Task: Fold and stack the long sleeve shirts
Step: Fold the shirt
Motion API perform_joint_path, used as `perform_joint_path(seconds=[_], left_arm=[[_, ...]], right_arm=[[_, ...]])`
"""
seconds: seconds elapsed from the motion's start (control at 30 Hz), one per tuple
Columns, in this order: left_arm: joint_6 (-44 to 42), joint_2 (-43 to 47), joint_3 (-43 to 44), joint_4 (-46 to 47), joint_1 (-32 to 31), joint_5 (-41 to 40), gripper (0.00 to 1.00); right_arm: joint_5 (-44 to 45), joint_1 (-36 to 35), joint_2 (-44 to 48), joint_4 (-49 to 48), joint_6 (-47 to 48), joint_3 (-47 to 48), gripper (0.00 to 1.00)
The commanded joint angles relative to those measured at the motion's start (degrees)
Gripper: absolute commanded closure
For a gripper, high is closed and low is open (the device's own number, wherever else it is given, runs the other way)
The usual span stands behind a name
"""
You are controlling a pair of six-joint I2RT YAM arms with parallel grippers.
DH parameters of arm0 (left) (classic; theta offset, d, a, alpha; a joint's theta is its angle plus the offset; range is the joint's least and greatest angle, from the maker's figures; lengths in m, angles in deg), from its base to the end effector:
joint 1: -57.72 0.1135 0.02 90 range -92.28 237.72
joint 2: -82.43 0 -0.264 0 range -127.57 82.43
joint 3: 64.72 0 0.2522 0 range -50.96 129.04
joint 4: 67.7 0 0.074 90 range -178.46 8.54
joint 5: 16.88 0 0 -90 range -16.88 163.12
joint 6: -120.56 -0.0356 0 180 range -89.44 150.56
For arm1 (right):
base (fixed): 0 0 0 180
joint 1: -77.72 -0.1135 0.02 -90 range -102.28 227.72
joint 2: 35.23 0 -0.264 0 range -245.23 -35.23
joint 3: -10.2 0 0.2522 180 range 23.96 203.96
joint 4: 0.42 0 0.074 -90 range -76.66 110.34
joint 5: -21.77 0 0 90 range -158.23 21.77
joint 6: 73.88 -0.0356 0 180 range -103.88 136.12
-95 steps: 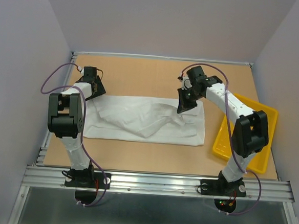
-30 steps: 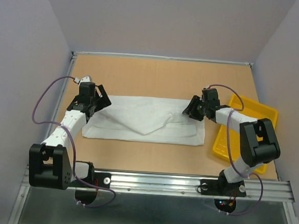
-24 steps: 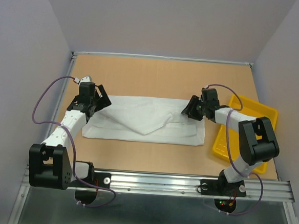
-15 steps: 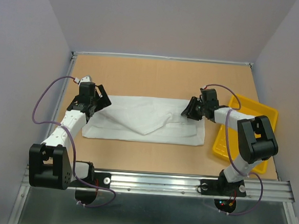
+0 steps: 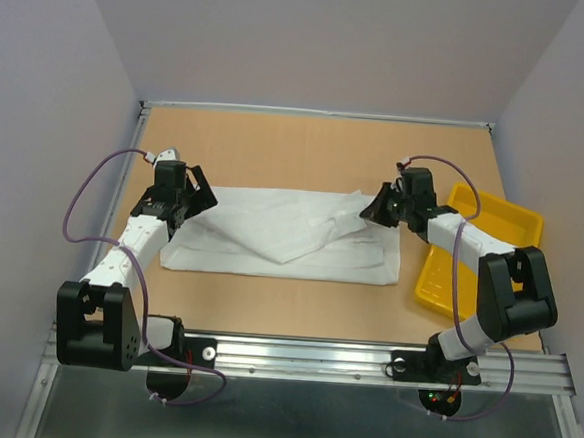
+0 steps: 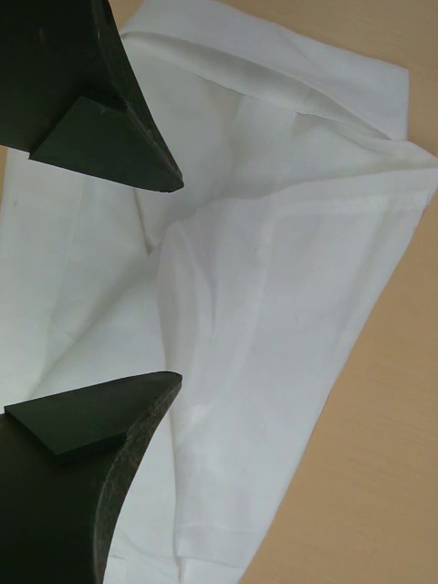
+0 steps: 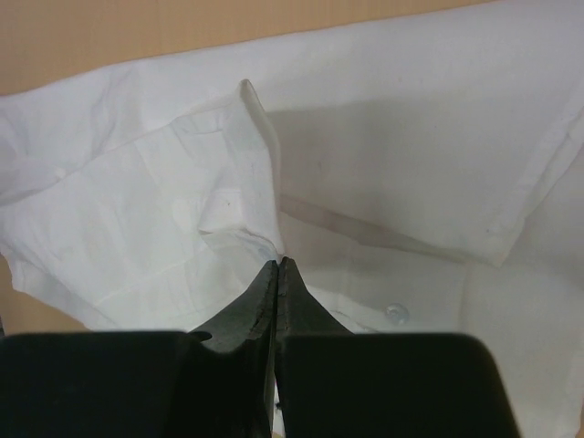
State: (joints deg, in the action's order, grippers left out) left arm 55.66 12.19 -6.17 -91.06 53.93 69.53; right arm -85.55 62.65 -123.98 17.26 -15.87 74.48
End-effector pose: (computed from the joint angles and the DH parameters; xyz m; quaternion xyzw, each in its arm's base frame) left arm 0.2669 -0.0154 0.2480 -0.1782 0.8688 -0.0881 0.4535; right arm 0.3100 0.0944 0.2005 0.0725 0.9028 0.2862 0.3126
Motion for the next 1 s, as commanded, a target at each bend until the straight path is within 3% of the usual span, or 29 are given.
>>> perform_joint_path(seconds=[0.0, 0.4, 0.83, 0.97], left_arm=[[-0.41, 0.28, 0.91, 1.26, -0.25, -0.36, 0.08], [-0.67, 0.10, 0.99, 0.90, -0.25, -0.18, 0.08], [-0.76, 0.28, 1.08, 1.17, -0.25, 0.25, 0.08], [-0.76, 0.80, 1.26, 1.78, -1.21, 1.57, 0.09]], right_arm=[[4.13, -0.22, 3.23, 3.80, -1.76, -1.13, 0.99], [12.48, 1.45, 2.44, 9.79, -5.01, -2.27, 0.99], [15.65, 1.71, 3.76, 10.40, -6.51, -4.64, 0.99], [14.69, 1.71, 3.41, 10.40, -5.55, -2.98, 0.84]])
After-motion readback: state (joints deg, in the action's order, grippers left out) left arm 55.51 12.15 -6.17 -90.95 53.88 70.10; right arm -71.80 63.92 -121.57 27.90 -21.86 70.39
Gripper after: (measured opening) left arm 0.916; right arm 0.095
